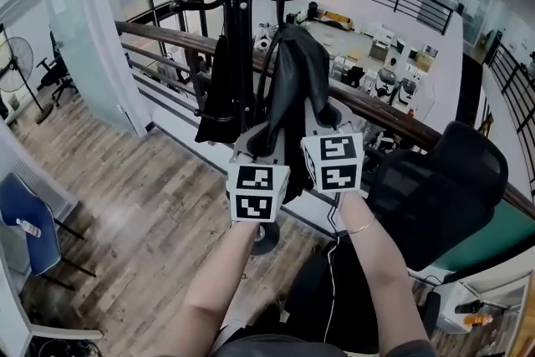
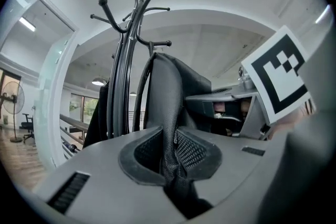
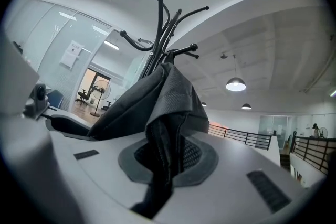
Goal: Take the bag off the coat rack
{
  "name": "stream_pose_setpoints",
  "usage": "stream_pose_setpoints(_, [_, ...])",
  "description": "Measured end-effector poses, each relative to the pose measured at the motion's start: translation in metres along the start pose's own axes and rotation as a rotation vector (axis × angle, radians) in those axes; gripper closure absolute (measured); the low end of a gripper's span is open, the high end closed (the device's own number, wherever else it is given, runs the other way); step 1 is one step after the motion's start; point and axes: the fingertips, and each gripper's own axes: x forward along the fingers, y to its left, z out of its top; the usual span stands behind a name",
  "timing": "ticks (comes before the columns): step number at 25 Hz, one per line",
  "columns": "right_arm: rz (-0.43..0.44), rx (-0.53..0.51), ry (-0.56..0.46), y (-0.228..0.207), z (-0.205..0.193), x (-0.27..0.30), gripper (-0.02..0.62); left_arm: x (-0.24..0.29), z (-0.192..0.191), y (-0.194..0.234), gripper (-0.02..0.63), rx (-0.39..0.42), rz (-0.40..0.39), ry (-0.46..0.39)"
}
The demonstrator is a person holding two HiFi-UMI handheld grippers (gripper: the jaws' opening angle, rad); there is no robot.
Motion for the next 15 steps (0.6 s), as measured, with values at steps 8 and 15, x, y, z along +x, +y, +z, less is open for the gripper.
stream_pose_setpoints(8, [-0.052,-0.037,-0.082,-0.009,0.024,-0.016,0.575,-0.006,0.028,-0.007,0.548,-0.056,-0.043,-0.115])
stream_pose_setpoints(15, [-0.086,-0.076,-0.126,-0.018,0.047,-0.037,0.577,-0.009,0.051,-0.021,0.549,-0.067,-0.084,-0.173])
